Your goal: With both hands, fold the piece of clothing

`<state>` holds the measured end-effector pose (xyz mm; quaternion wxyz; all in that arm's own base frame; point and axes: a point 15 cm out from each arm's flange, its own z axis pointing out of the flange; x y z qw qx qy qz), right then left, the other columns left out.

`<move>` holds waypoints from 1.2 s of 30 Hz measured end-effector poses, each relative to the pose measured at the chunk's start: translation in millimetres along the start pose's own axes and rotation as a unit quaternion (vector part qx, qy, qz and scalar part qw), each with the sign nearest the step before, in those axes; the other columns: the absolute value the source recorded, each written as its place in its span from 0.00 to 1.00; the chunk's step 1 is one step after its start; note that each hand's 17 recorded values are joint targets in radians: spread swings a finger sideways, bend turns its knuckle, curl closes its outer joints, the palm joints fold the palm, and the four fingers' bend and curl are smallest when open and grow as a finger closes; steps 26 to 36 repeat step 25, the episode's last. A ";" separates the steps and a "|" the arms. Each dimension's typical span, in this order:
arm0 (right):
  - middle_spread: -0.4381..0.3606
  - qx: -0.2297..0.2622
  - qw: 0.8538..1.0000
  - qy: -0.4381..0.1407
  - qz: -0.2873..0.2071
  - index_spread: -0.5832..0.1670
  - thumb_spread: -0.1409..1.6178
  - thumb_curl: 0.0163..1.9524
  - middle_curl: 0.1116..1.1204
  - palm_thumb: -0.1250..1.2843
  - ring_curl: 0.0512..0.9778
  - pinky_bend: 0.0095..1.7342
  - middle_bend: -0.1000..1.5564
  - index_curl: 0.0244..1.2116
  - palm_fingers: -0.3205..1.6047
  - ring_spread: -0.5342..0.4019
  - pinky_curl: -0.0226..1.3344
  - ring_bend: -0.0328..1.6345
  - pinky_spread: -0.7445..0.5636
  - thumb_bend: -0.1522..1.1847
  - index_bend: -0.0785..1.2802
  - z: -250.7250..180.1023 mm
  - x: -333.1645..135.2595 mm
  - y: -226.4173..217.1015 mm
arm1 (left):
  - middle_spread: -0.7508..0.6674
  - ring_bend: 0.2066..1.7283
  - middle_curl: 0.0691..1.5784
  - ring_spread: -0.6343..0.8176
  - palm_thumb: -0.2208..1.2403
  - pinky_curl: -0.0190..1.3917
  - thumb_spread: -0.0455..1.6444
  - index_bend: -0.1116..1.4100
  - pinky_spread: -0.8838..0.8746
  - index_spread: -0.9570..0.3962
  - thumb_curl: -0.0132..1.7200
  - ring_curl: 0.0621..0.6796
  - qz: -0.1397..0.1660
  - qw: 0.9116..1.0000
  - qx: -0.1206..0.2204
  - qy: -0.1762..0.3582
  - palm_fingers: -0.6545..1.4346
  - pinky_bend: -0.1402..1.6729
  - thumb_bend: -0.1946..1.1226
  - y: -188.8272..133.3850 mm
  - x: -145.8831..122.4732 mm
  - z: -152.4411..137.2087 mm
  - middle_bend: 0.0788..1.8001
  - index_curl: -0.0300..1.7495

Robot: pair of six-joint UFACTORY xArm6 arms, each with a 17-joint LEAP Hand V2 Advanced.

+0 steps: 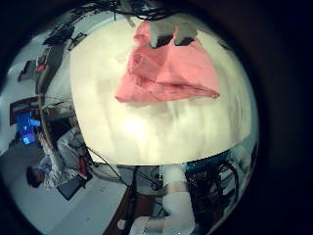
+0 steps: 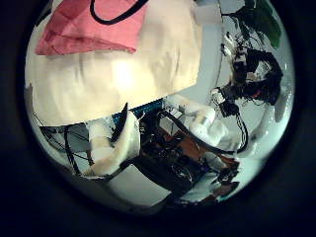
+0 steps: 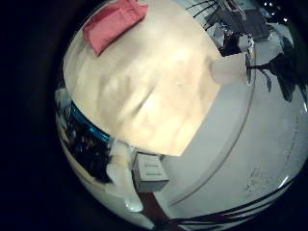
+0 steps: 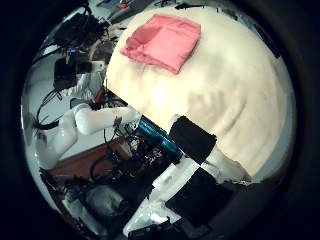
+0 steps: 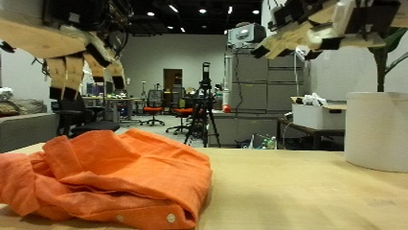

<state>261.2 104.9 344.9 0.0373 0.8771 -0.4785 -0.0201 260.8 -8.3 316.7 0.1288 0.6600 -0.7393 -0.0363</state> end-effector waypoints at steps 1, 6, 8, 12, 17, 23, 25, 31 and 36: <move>0.47 -0.002 1.000 0.000 0.000 0.28 0.78 0.15 0.23 0.46 0.14 0.11 0.24 0.31 0.37 0.75 0.18 0.19 0.88 0.10 0.23 0.8 0.4 -0.3 | 0.85 0.13 0.13 0.84 0.48 0.24 0.70 0.19 0.81 0.81 0.20 0.26 0.000 1.000 0.007 -0.001 0.32 0.25 0.13 -0.3 0.0 -1.2 0.06 0.20; 0.44 -0.016 1.000 -0.002 -0.005 0.28 0.79 0.15 0.23 0.47 0.14 0.10 0.23 0.31 0.37 0.75 0.18 0.18 0.88 0.10 0.22 7.5 -2.6 -4.7 | 0.83 0.13 0.14 0.83 0.48 0.24 0.70 0.18 0.81 0.81 0.20 0.26 -0.002 1.000 0.013 -0.001 0.33 0.24 0.13 -0.1 -1.1 2.3 0.07 0.20; 0.44 -0.018 1.000 -0.003 -0.005 0.28 0.79 0.15 0.23 0.47 0.14 0.10 0.23 0.31 0.38 0.75 0.18 0.17 0.88 0.10 0.21 7.7 -3.1 -4.2 | 0.83 0.13 0.14 0.83 0.48 0.24 0.70 0.19 0.81 0.80 0.20 0.26 -0.005 1.000 0.013 0.000 0.33 0.24 0.13 1.5 -2.8 1.5 0.07 0.20; 0.43 -0.012 1.000 -0.001 -0.005 0.28 0.79 0.14 0.23 0.47 0.14 0.10 0.22 0.31 0.38 0.75 0.18 0.17 0.88 0.10 0.21 2.8 -3.4 -3.6 | 0.83 0.13 0.14 0.83 0.48 0.23 0.70 0.19 0.81 0.80 0.20 0.26 -0.011 1.000 0.021 0.005 0.33 0.24 0.13 4.8 -4.7 -2.4 0.06 0.20; 0.41 -0.008 1.000 0.000 -0.010 0.29 0.80 0.14 0.23 0.46 0.14 0.10 0.22 0.31 0.38 0.75 0.17 0.17 0.88 0.10 0.20 1.6 -5.7 -4.0 | 0.82 0.13 0.14 0.83 0.49 0.23 0.70 0.19 0.81 0.80 0.20 0.26 -0.022 0.999 0.025 0.008 0.34 0.23 0.13 3.4 -8.7 0.7 0.07 0.20; 0.40 -0.005 1.000 0.000 -0.015 0.29 0.80 0.14 0.23 0.46 0.15 0.10 0.21 0.31 0.38 0.75 0.17 0.16 0.88 0.10 0.20 -1.8 -8.4 -1.7 | 0.80 0.12 0.15 0.82 0.49 0.23 0.69 0.19 0.80 0.79 0.20 0.25 -0.025 0.999 0.026 0.008 0.35 0.23 0.13 0.9 -8.7 3.4 0.06 0.20; 0.40 -0.003 1.000 0.000 -0.019 0.29 0.80 0.13 0.23 0.47 0.15 0.10 0.21 0.31 0.38 0.75 0.17 0.16 0.88 0.10 0.20 -1.7 -10.7 0.0 | 0.80 0.12 0.15 0.82 0.49 0.23 0.69 0.19 0.80 0.79 0.20 0.25 -0.028 0.999 0.026 0.008 0.35 0.23 0.13 1.2 -9.6 3.3 0.07 0.20; 0.40 -0.003 1.000 0.000 -0.019 0.29 0.80 0.13 0.23 0.47 0.15 0.10 0.21 0.31 0.38 0.75 0.17 0.16 0.88 0.10 0.20 -1.7 -10.7 0.0 | 0.80 0.12 0.15 0.82 0.49 0.23 0.69 0.19 0.80 0.79 0.20 0.25 -0.028 0.999 0.026 0.008 0.35 0.23 0.13 1.2 -9.6 3.3 0.07 0.20; 0.40 -0.003 1.000 0.000 -0.019 0.29 0.80 0.13 0.23 0.47 0.15 0.10 0.21 0.31 0.38 0.75 0.17 0.16 0.88 0.10 0.20 -1.7 -10.7 0.0 | 0.80 0.12 0.15 0.82 0.49 0.23 0.69 0.19 0.80 0.79 0.20 0.25 -0.028 0.999 0.026 0.008 0.35 0.23 0.13 1.2 -9.6 3.3 0.07 0.20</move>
